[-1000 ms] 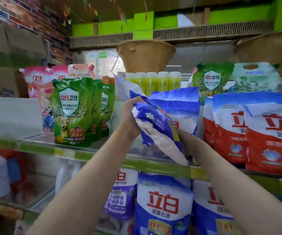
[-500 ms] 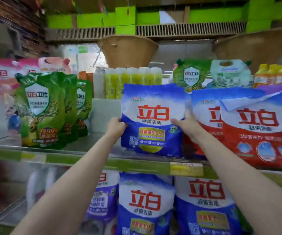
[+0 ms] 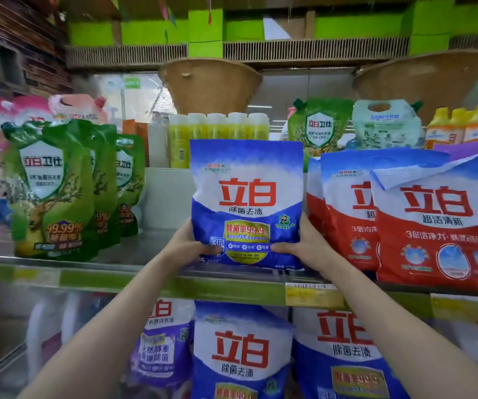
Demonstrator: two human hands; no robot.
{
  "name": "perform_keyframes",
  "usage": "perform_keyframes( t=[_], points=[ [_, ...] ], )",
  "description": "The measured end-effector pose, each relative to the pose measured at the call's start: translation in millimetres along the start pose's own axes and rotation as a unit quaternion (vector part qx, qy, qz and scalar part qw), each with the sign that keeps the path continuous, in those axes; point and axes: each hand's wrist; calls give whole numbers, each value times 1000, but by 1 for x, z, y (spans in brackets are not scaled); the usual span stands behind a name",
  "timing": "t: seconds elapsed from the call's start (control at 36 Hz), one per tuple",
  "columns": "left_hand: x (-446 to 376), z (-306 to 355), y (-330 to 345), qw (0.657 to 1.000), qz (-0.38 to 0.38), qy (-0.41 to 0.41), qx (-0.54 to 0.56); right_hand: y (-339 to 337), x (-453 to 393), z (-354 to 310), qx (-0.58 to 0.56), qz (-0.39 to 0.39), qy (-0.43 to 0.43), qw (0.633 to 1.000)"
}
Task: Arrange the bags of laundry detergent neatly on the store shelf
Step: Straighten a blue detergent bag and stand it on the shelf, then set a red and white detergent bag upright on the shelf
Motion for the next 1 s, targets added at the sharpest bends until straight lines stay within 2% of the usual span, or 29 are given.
perform_keyframes(
  t=[0.08,0.53,0.81,0.92,0.97,1.0],
  points=[
    [-2,-3,2,999,35,17,-13,2,-1,1,51,12,-15,999],
    [10,5,9,986,64,-38,-152,1,-1,11,46,-13,54,997],
    [6,-2,1,988,50,-25,-141,1,-4,14,12,-15,86,996],
    [5,-5,1,988,68,-2,-137,2,-1,12,17,35,82,996],
    [5,-8,3,970,127,37,-202,3,2,7,99,94,71,988],
    [6,-10,5,949,164,58,-262,4,4,5,148,126,69,978]
  ],
)
Point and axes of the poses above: each hand's wrist, its own x-axis away from the middle knuckle, its own y-axis out of the palm, z = x × y, and after that the axes turned 8 degrees about x, right-handed
